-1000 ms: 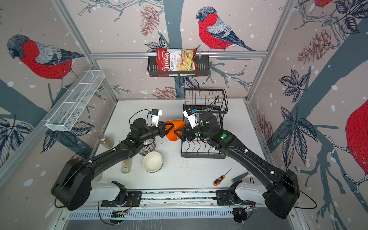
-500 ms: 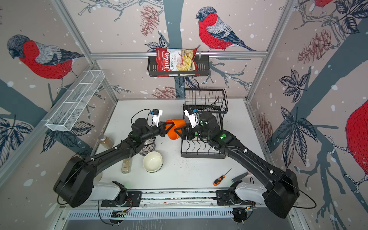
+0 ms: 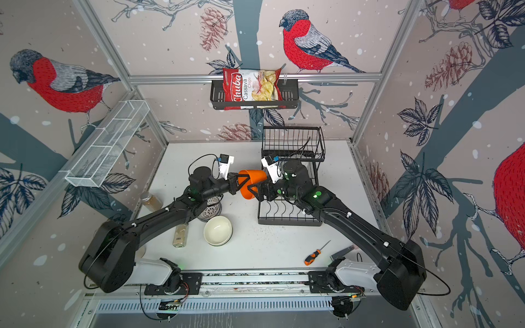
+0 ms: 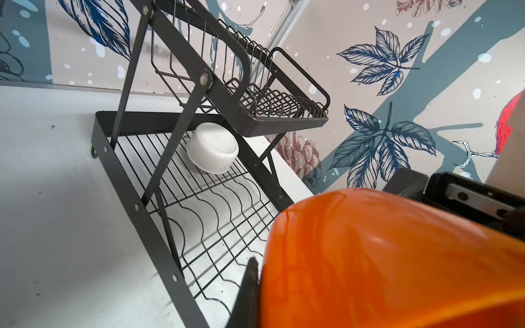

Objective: Load the bowls into the dish rack

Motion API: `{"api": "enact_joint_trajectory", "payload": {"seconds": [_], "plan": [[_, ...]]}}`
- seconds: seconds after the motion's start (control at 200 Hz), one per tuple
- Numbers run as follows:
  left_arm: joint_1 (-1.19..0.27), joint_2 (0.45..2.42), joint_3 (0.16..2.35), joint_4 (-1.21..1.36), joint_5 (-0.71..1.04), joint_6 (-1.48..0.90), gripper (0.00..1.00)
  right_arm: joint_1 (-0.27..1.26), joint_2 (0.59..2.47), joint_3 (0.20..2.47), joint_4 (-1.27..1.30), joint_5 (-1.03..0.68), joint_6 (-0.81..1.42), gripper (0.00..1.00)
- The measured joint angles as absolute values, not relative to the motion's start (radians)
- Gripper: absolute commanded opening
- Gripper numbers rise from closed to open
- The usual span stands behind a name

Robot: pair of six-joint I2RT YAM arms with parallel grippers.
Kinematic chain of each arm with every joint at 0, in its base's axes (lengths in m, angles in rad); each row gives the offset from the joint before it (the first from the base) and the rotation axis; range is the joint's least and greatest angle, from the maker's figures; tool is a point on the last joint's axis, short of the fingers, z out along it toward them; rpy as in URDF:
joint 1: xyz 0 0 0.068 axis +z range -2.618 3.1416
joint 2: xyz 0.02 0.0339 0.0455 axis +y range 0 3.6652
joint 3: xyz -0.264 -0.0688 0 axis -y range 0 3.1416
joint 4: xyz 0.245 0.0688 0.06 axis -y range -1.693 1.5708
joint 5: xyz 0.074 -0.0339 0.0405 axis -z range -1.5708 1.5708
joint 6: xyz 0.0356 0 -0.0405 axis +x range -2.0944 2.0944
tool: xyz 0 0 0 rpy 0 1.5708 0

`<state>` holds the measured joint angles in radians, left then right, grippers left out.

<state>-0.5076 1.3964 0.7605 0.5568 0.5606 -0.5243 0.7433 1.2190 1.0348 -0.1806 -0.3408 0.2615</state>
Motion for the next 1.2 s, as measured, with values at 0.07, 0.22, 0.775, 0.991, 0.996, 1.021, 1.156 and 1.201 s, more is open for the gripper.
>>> {"api": "enact_joint_trajectory", "payload": {"seconds": [0.07, 0.22, 0.775, 0.991, 0.996, 1.021, 1.156, 1.201], "plan": [[-0.508, 1.398, 0.761, 0.556, 0.569, -0.524, 0.00, 0.743, 1.224, 1.036, -0.182, -0.348, 0.261, 0.90], [-0.506, 1.399, 0.761, 0.556, 0.550, -0.522, 0.00, 0.741, 1.230, 1.040, -0.184, -0.341, 0.266, 0.83], [-0.506, 1.420, 0.765, 0.571, 0.576, -0.546, 0.36, 0.739, 1.233, 1.045, -0.220, -0.289, 0.255, 0.71], [-0.507, 1.437, 0.770, 0.600, 0.603, -0.555, 0.48, 0.739, 1.233, 1.039, -0.220, -0.242, 0.244, 0.69], [-0.507, 1.438, 0.770, 0.600, 0.603, -0.555, 0.48, 0.739, 1.233, 1.038, -0.220, -0.241, 0.242, 0.69], [-0.507, 1.439, 0.771, 0.600, 0.603, -0.561, 0.50, 0.739, 1.233, 1.037, -0.220, -0.233, 0.241, 0.69], [-0.507, 1.448, 0.773, 0.602, 0.607, -0.569, 0.57, 0.740, 1.233, 1.027, -0.220, -0.183, 0.242, 0.69], [-0.507, 1.449, 0.773, 0.601, 0.606, -0.569, 0.58, 0.740, 1.234, 1.024, -0.220, -0.165, 0.242, 0.69]]}}
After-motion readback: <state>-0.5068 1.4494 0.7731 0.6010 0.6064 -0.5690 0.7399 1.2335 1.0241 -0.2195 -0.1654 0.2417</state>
